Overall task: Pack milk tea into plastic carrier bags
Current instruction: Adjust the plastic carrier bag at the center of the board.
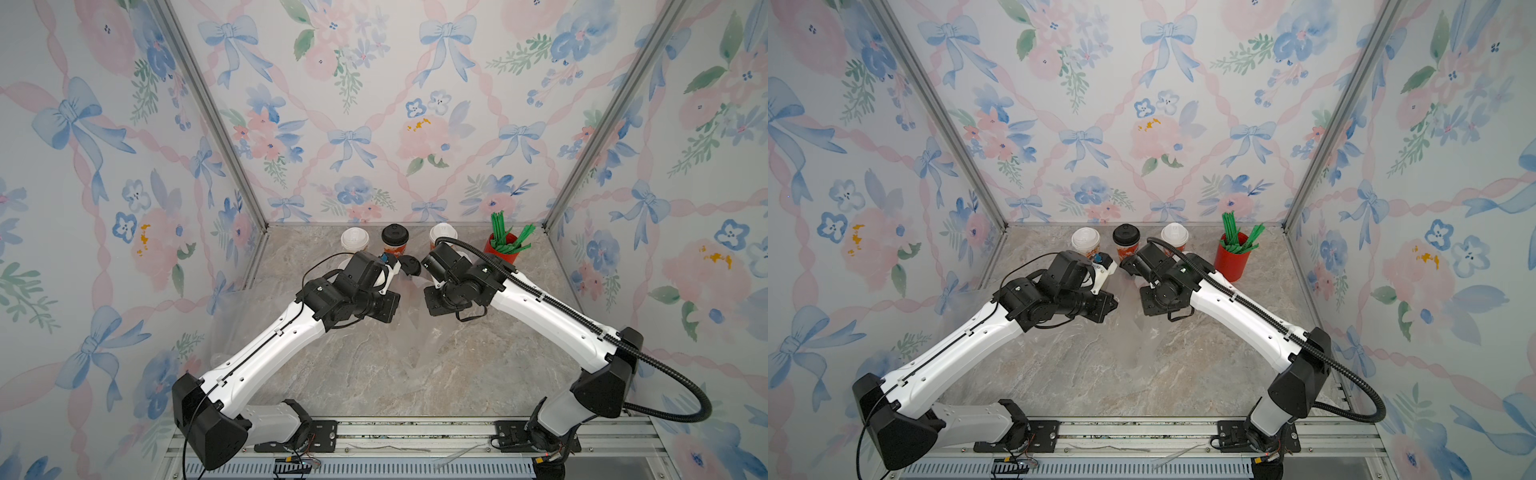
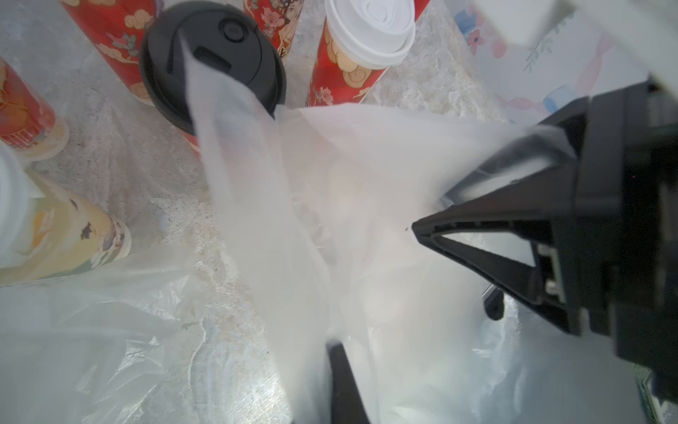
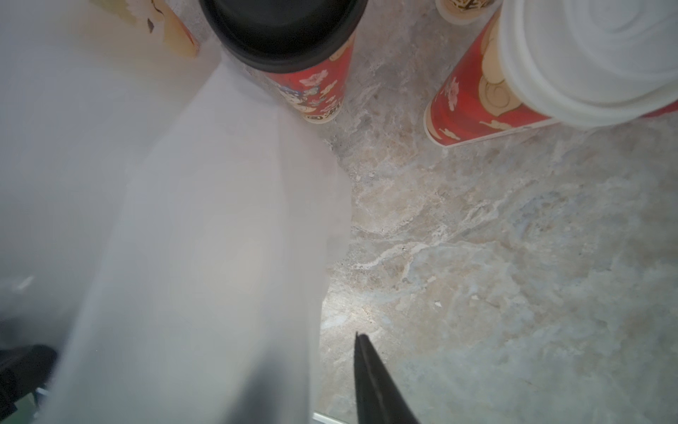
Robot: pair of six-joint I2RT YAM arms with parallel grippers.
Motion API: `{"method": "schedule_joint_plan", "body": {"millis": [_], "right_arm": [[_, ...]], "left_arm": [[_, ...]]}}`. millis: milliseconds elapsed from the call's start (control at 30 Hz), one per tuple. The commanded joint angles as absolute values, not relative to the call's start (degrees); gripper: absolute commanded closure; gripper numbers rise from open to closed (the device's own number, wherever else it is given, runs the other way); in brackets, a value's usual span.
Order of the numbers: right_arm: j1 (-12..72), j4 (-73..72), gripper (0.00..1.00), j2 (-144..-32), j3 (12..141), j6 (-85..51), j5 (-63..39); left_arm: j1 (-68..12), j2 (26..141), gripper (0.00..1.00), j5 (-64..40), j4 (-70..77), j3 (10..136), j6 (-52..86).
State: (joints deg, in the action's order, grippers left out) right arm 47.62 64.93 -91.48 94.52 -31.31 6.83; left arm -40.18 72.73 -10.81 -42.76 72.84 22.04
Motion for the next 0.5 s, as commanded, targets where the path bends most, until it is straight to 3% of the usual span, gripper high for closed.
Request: {"method": "schedule_joint_plan", "body": {"millis": [0,267,367,400,467], "right_arm": [[45.9,65.2,0.59,-88.4,93.0,-31.6,6.0],[43.9,64.6,0.61,-86.8,91.3,-30.8,3.8],[43.8,64.0,0.71,-86.9,91.6,-30.5,2.5],[43.9,63.8,0.76,-87.0,91.8,-30.3,2.1],[43.9,63.7,0.81,-86.9,91.6,-30.4,1.6]], "left_arm": [[-40.3,73.1,1.00,-13.4,-41.3,73.3,23.6],[-40.3,74.7,0.98,-11.8,-41.2,73.4,23.5],[-40.3,74.9,0.95,-11.3,-41.2,74.5,23.3],[-40.3,74.9,0.93,-10.8,-41.2,74.7,23.3],[-40.3,75.1,0.72,-9.9,-41.2,74.7,23.2]]}}
